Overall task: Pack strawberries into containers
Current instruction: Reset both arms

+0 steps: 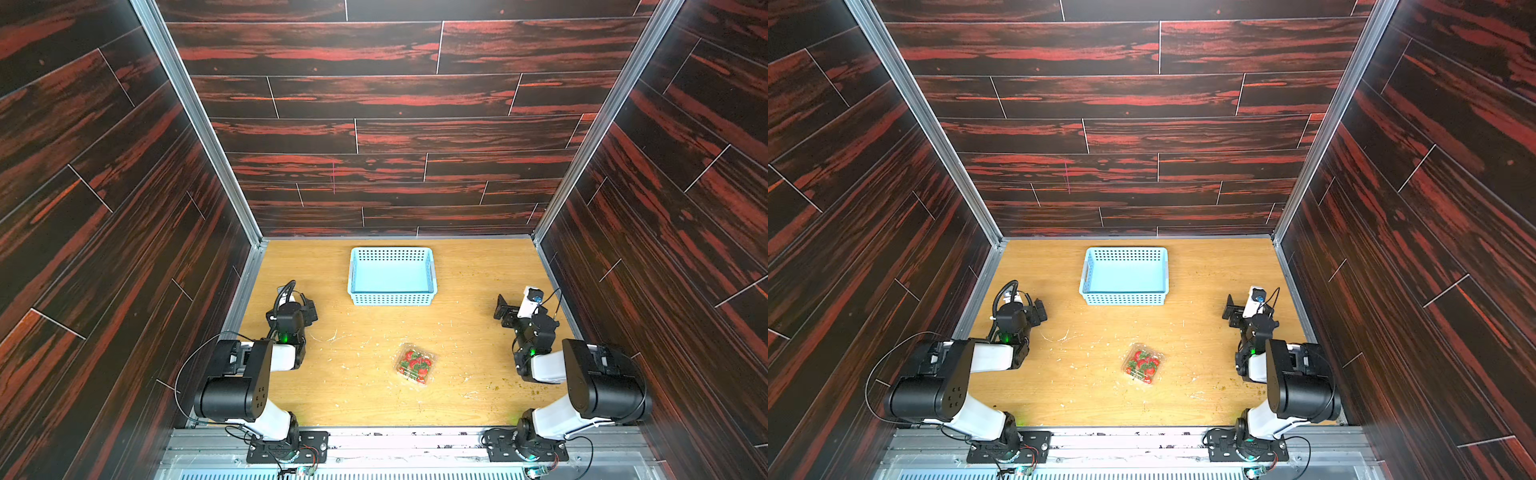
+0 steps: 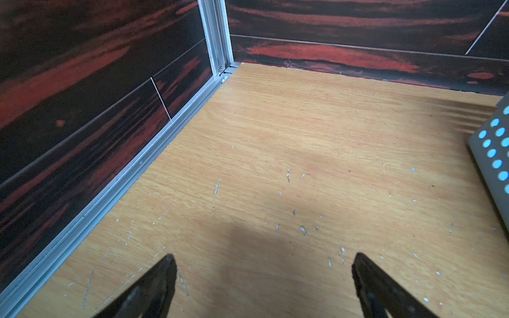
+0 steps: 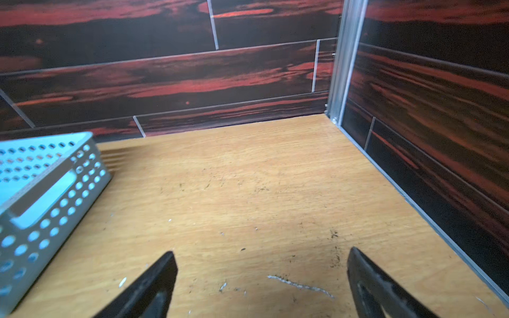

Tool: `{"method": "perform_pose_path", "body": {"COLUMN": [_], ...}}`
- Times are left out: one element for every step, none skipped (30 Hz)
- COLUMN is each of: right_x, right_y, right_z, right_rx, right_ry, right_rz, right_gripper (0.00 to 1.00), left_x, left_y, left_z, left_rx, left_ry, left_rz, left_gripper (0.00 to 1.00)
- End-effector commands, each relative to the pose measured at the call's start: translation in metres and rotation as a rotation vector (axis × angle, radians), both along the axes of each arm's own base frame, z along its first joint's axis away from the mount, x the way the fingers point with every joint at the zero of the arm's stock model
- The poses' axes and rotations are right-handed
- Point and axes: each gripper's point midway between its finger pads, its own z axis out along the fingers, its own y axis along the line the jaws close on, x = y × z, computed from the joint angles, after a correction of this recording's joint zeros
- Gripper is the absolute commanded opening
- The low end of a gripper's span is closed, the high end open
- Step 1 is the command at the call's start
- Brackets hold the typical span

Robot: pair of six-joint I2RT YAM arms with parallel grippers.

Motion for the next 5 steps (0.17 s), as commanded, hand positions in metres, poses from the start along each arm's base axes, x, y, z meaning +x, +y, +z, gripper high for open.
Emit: {"method": "perform_pose_path", "body": {"right_x": [0.001,0.002,0.002,0.002,0.001], "right_y": [-0.012,0.003,0.014,0.006,-0.014], "right_z": [0.002,0.003,0.003,0.002,0.003], "right_rx": [0.023,0.003,-0.014,-0.009,0.020], "right_ry": [-0.008,-0.015,-0.011,-0.005,-0.014], "right_rz": [-0.075,0.021,0.087,0.039,-0.085], "right_gripper": [0.98,0.98,0.98,0.98,0.98], "left_x": [0.006,0.006,0.006,0.006,0.006], "left_y": [0.002,0.002,0.002,0.002,0.001], "left_z": [0.016,0.016,0.015,0.016,0.016], "left_rx": [0.005,0.005,0.006,0.007,0.007], "left_ry": [-0.038,-0.039,-0.038,-0.038,-0.040], "left_rz": [0.001,0.001,0.001,0.001,0.000], "left_gripper": [1.00,1.00,1.00,1.00,1.00]}}
